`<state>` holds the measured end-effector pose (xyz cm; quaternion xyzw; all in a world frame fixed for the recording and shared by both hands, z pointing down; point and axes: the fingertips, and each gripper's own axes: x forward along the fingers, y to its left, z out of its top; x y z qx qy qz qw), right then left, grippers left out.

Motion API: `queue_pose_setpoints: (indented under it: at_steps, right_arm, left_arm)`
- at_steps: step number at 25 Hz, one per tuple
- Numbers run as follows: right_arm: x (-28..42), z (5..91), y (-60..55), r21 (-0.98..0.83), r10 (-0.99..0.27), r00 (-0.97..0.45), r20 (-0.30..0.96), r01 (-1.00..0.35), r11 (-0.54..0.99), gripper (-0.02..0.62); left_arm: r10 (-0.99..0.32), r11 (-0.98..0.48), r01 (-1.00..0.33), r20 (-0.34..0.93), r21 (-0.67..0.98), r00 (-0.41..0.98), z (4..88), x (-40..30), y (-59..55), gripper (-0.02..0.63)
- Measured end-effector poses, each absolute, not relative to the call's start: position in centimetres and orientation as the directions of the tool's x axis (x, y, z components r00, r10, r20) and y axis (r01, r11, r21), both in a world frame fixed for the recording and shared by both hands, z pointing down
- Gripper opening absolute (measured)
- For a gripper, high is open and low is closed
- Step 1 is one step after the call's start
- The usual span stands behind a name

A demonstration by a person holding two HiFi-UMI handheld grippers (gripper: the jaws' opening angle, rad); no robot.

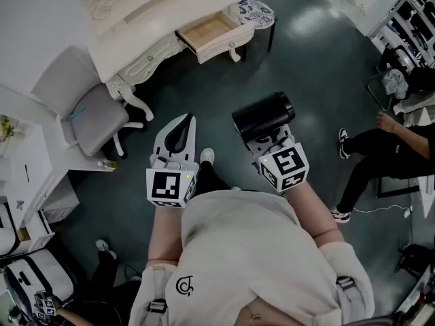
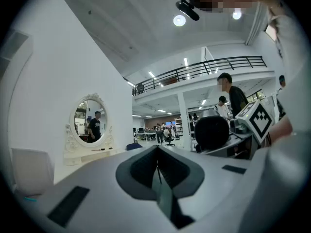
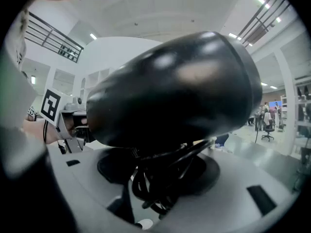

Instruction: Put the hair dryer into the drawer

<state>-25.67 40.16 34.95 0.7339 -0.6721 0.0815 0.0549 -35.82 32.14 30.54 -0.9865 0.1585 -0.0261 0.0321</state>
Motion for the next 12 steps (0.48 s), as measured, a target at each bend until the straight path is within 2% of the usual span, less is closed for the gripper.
queue_pose_setpoints:
  at_steps: [12]
  right_arm:
    - [-24.9,35.4,41.9,-0.066,-0.976,0.097,0.193,-0.992,-0.112,0.242]
  left_arm:
    - [-0.264,-0.961,-0.258,0.055,-0.097,0.963,30.8,-34.5,34.5,0.012]
